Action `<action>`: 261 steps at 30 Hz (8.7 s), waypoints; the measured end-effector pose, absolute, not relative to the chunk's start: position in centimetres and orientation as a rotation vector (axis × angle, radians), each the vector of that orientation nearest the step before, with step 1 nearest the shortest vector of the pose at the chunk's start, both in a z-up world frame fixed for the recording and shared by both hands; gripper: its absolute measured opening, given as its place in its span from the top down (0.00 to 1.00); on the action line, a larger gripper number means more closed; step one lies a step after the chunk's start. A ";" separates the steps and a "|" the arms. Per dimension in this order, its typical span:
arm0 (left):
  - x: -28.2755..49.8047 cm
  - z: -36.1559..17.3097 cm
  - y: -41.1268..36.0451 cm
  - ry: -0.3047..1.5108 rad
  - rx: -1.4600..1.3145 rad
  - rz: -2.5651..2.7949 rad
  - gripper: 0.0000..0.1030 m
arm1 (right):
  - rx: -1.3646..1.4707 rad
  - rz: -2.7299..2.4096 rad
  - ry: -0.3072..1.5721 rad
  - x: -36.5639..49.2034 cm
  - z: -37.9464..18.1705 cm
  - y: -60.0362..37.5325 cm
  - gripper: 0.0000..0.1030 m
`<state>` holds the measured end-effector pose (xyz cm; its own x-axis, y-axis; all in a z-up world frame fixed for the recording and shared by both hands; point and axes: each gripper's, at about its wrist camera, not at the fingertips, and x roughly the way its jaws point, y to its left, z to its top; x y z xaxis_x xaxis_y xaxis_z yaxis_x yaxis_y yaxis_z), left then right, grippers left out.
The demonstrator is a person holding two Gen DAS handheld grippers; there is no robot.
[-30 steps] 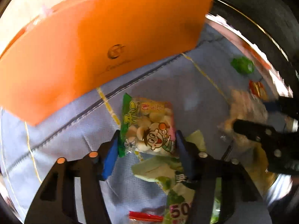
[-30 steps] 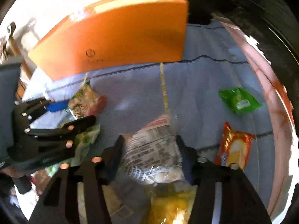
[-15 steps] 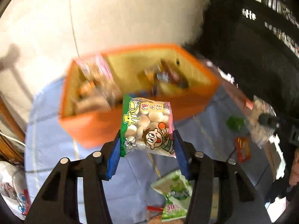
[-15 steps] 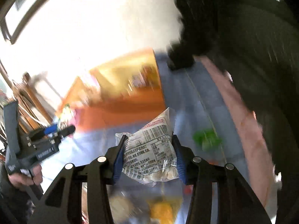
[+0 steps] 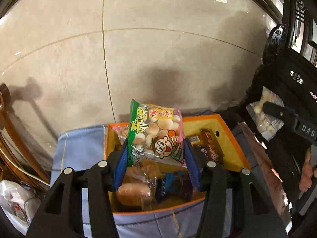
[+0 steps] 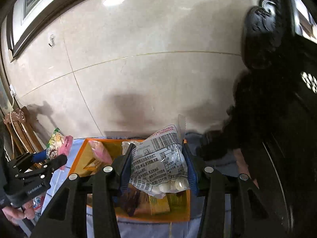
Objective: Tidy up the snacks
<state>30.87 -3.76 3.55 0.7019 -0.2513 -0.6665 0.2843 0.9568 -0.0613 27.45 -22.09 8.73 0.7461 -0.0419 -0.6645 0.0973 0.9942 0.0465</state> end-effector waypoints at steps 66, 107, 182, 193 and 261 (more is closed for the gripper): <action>26.0 -0.1 -4.8 0.841 0.158 -0.376 0.71 | 0.093 -0.062 0.827 25.1 2.5 -24.2 0.62; 9.5 -17.4 -2.3 1.106 0.252 -0.425 0.83 | 0.216 -0.372 1.082 6.6 -13.6 -27.7 0.59; 19.9 -19.5 -5.4 0.998 0.604 -0.824 0.32 | 0.272 -0.145 0.685 16.5 4.8 -24.7 0.59; 20.3 -8.0 -7.0 0.981 0.269 -0.458 0.32 | 0.276 -0.104 0.661 17.8 6.8 -24.4 0.59; 11.7 -1.8 -1.4 0.836 0.182 -0.304 0.43 | 0.310 -0.078 0.853 8.3 2.2 -21.4 0.61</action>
<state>11.70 -1.36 -1.79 0.6308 -0.1930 -0.7516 0.3352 0.9413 0.0395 8.32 -21.37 2.22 0.6579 0.0554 -0.7511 0.1913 0.9523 0.2379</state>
